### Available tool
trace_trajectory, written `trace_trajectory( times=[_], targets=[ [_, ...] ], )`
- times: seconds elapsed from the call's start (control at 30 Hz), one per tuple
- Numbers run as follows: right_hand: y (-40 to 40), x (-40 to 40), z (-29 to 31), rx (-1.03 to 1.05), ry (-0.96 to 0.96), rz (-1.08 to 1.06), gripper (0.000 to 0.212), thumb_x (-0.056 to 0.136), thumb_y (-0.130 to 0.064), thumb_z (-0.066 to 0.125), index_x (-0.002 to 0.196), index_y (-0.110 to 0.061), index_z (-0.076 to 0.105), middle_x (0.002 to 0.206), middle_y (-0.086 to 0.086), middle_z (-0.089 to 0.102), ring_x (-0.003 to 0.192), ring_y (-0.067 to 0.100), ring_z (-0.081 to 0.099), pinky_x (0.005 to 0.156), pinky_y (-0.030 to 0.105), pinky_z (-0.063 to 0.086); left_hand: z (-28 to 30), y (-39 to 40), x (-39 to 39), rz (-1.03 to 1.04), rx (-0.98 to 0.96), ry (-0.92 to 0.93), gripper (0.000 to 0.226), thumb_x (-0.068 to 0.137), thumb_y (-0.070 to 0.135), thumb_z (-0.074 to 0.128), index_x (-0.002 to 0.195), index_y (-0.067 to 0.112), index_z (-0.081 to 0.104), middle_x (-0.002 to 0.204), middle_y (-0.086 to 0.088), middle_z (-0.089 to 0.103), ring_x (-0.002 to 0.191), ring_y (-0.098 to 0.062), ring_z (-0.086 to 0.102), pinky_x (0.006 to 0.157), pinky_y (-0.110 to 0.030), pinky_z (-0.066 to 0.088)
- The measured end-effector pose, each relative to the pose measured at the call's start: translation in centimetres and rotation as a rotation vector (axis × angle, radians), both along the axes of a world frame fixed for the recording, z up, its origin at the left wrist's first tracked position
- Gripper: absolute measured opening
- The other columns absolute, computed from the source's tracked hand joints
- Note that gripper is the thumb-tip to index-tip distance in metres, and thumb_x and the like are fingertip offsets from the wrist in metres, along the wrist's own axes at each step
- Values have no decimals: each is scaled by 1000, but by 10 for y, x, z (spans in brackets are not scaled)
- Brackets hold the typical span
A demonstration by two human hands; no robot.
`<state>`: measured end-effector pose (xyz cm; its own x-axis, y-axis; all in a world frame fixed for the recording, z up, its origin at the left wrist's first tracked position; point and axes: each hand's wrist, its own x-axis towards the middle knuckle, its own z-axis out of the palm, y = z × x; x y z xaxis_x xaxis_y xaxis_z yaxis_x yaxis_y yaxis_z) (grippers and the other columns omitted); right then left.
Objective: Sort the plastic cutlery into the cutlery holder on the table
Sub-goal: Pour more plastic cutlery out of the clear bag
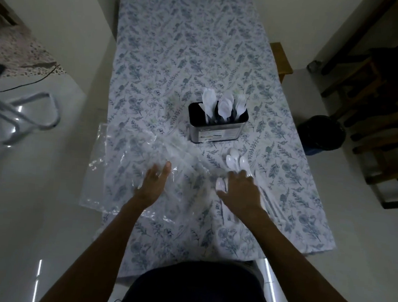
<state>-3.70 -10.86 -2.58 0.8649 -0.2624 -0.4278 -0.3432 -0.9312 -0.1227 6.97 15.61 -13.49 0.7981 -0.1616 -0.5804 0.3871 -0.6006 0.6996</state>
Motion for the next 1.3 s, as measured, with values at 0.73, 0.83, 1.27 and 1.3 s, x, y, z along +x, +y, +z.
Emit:
trace_trajectory(
  times=[0.73, 0.83, 1.27, 1.3],
  targets=[
    [-29, -46, 1, 222, -133, -55, 22, 91, -36, 64, 99, -16, 62, 95, 1, 64, 83, 19, 63, 71, 34, 54, 50, -26, -14, -71, 355, -250, 96, 71, 93, 52, 146, 34, 47, 162, -5, 33, 151, -30, 27, 119, -67, 19],
    [-57, -81, 9, 186, -232, -183, 19, 87, -34, 72, 92, -18, 64, 84, -3, 65, 74, 15, 62, 64, 34, 53, 51, -31, 17, -224, 478, -146, 116, 56, 95, 63, 154, 42, 28, 169, -3, 6, 158, -30, 2, 114, -76, -1],
    [-14, -76, -1, 263, -251, -315, 20, 88, -41, 71, 92, -23, 63, 83, -11, 68, 72, 7, 63, 64, 29, 56, 67, 14, 70, -913, 688, -194, 139, 59, 47, 96, 161, 44, 1, 168, 3, -27, 156, -34, -17, 115, -75, 13],
    [-11, -74, -2, 264, -248, -314, 20, 88, -40, 71, 92, -22, 64, 83, -10, 68, 73, 8, 63, 65, 29, 56, 67, 16, 64, -915, 677, -182, 139, 60, 46, 96, 161, 43, 0, 168, 3, -29, 156, -34, -19, 115, -76, 14]
  ],
)
